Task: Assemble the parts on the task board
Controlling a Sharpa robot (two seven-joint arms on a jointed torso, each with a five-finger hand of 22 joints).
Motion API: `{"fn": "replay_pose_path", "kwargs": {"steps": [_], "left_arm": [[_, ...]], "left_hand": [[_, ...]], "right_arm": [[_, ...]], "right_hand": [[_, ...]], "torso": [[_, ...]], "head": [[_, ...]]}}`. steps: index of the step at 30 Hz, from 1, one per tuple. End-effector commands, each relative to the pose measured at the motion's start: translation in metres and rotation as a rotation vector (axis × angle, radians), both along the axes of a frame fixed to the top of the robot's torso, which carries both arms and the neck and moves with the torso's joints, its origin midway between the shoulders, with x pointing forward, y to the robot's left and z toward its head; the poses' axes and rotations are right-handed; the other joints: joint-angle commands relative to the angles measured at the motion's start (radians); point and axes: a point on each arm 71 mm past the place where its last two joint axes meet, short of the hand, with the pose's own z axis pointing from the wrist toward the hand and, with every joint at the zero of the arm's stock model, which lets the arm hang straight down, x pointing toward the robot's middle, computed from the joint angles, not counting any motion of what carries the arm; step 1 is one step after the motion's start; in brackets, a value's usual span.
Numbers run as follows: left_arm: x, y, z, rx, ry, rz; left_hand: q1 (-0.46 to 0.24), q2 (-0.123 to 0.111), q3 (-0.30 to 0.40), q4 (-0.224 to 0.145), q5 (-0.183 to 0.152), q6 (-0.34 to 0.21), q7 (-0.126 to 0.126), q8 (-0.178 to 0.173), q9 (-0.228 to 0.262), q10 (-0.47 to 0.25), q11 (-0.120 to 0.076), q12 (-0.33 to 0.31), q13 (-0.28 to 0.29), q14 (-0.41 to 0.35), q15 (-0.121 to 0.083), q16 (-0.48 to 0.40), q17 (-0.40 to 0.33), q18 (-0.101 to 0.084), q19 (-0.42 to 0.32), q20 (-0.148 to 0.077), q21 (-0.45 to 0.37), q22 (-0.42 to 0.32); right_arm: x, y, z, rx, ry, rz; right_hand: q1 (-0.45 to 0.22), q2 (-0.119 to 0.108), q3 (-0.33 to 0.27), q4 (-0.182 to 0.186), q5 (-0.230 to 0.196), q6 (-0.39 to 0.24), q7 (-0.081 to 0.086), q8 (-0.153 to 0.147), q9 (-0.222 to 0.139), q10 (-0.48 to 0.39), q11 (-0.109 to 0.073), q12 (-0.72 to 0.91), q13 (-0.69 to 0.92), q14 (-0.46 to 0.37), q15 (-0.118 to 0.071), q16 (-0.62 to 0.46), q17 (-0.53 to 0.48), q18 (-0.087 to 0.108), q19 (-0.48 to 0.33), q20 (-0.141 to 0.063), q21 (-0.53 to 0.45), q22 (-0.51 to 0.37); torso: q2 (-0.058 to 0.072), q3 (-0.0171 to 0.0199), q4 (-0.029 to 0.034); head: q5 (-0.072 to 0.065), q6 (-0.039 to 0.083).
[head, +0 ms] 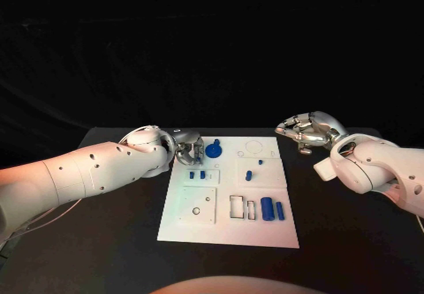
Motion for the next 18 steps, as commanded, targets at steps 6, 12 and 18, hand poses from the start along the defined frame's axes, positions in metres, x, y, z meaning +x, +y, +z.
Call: {"fn": "replay_pose_path", "kwargs": {"steps": [6, 12, 18], "left_arm": [[0.0004, -0.0013, -0.0026, -0.006, 0.033, 0.003], [0.0006, -0.0030, -0.0033, -0.013, 0.038, 0.002], [0.0018, -0.0038, -0.0052, -0.011, 0.045, 0.004]], "left_hand": [[-0.009, -0.001, 0.001, -0.006, 0.002, 0.003, 0.002, -0.003, 0.001, 0.004, 0.001, 0.003, 0.001, 0.009, 0.001, 0.003, 0.001, -0.013, 0.005, 0.001, 0.004, 0.001], [-0.011, 0.000, 0.001, -0.005, 0.001, 0.004, 0.002, -0.004, 0.001, 0.005, 0.000, 0.002, 0.001, 0.009, 0.001, 0.004, 0.001, -0.013, 0.005, 0.001, 0.003, 0.000], [-0.011, 0.000, 0.002, -0.005, 0.001, 0.004, 0.002, -0.004, 0.001, 0.005, 0.000, 0.002, 0.001, 0.010, 0.001, 0.004, 0.002, -0.013, 0.003, 0.001, 0.002, -0.002]], "right_arm": [[-0.0005, 0.0016, -0.0001, -0.003, -0.006, 0.013], [-0.0004, 0.0017, -0.0002, -0.003, -0.006, 0.013], [-0.0004, 0.0022, -0.0002, -0.003, -0.005, 0.014]], "right_hand": [[0.002, 0.011, -0.002, 0.006, 0.005, -0.004, -0.001, 0.006, 0.002, -0.005, 0.001, -0.004, -0.001, 0.027, -0.008, -0.006, 0.000, 0.007, -0.005, 0.000, -0.004, 0.000], [0.002, 0.011, -0.002, 0.006, 0.005, -0.004, -0.001, 0.006, 0.002, -0.005, 0.001, -0.004, -0.001, 0.027, -0.008, -0.006, 0.000, 0.007, -0.005, 0.000, -0.004, 0.000], [0.002, 0.011, -0.002, 0.006, 0.005, -0.004, -0.001, 0.006, 0.002, -0.005, 0.001, -0.004, -0.001, 0.027, -0.008, -0.006, 0.000, 0.007, -0.005, 0.000, -0.004, 0.000]], "torso": [[0.002, -0.0002, -0.0002], [0.001, -0.0003, 0.0000], [0.002, 0.0000, 0.0004]], "head": [[-0.001, 0.000], [-0.001, -0.002], [0.000, -0.002]]}}
